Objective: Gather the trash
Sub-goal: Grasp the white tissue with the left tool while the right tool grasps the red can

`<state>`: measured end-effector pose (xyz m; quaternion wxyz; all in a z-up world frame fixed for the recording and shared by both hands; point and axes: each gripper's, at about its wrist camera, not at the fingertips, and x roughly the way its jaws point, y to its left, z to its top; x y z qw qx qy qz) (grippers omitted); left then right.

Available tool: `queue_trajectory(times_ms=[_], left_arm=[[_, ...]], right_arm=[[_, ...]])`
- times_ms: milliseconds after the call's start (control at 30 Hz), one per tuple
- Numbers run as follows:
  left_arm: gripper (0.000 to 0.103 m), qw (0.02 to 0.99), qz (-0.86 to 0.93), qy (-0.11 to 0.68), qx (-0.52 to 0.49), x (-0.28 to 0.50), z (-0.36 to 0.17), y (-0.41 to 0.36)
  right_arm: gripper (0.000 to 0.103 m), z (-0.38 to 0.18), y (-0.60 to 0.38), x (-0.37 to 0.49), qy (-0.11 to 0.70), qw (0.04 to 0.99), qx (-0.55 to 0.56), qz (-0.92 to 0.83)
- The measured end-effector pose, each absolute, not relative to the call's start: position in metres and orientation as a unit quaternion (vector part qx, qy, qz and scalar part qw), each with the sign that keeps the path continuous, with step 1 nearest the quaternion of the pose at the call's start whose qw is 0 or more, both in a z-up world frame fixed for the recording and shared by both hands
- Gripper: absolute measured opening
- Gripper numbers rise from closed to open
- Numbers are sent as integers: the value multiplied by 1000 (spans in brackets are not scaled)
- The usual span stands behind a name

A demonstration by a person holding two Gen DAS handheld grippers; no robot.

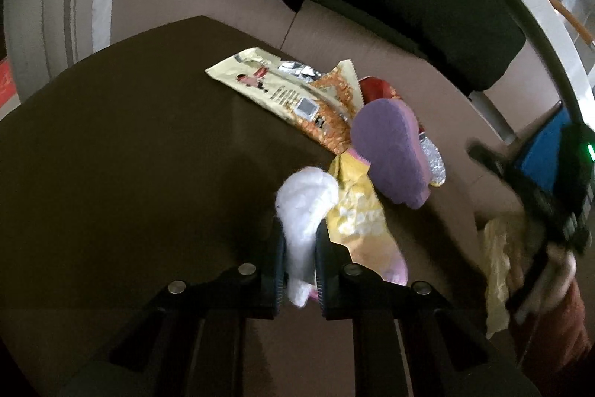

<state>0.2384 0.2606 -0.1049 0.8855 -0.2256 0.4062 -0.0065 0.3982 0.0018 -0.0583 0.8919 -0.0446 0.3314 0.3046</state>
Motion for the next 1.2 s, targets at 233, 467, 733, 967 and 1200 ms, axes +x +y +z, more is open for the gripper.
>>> queue_trajectory(times_ms=[233,467,733,967,1200], left_arm=[[17,886,-37,391,-246,226,-100,276],[35,887,-53,374,-267,222,-99,293],[36,887,-46,373,-268,217,-95,281],[38,896,-41,366,-247,206,-87,256],[40,905,-43,370,-206,201,-77,230]], right_arm=[[57,-82,43,463,352,891,-40,285],[61,-113,59,496,416,846,6,332],[48,-100,50,429,389,858,-54,330],[47,-73,-16,366,385,869,-26,309],[47,-78,-50,306,383,868,-40,312]])
